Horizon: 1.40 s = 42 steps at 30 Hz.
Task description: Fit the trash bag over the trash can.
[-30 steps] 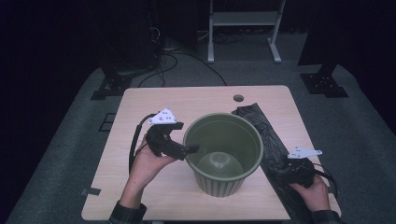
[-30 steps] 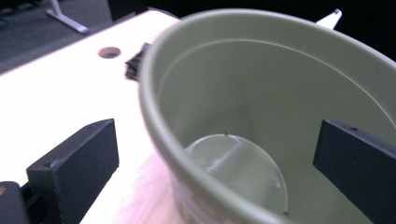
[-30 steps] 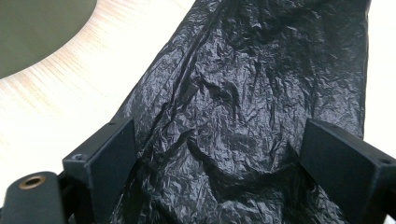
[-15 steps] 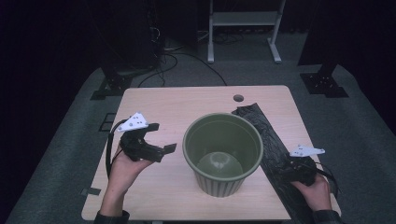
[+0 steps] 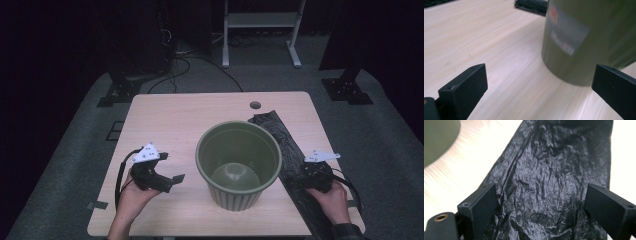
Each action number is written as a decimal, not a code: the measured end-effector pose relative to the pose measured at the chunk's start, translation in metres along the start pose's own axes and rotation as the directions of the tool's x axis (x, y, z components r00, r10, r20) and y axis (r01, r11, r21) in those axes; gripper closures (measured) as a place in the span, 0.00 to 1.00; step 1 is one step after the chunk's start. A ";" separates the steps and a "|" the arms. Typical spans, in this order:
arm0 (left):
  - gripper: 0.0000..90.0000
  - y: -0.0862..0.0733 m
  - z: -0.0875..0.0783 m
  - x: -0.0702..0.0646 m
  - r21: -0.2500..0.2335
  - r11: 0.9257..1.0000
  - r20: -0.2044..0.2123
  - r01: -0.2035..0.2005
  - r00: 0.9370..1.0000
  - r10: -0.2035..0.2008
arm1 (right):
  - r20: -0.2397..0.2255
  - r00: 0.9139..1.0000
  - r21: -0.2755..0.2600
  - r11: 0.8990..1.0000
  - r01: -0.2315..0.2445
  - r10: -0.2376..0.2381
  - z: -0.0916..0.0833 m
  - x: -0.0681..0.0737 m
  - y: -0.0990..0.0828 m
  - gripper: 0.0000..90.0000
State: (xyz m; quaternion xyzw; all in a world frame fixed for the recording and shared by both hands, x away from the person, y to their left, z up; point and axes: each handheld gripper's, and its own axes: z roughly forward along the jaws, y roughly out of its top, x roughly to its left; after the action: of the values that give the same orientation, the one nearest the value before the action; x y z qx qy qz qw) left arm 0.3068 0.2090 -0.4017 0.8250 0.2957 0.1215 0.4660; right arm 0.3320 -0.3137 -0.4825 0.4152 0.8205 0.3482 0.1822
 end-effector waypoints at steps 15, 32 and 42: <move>0.00 -0.052 0.030 0.003 0.101 0.995 -0.031 -0.014 0.999 0.017 | -0.007 1.000 0.004 1.000 -0.020 0.020 0.009 0.003 0.005 0.11; 0.00 -0.065 0.051 -0.002 0.201 0.978 -0.035 -0.056 0.997 0.064 | -0.022 1.000 -0.061 0.998 -0.013 0.012 0.002 0.008 0.000 0.70; 0.00 -0.065 0.052 -0.003 0.210 0.976 -0.043 -0.064 0.996 0.075 | -0.036 0.999 -0.036 0.999 -0.017 0.015 -0.002 0.005 0.000 1.00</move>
State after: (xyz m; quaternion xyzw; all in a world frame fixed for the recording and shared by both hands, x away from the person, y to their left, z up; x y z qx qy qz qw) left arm 0.3051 0.1963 -0.4836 0.8758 0.2895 0.1269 0.3648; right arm 0.3279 -0.3101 -0.4814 0.4120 0.8138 0.3719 0.1723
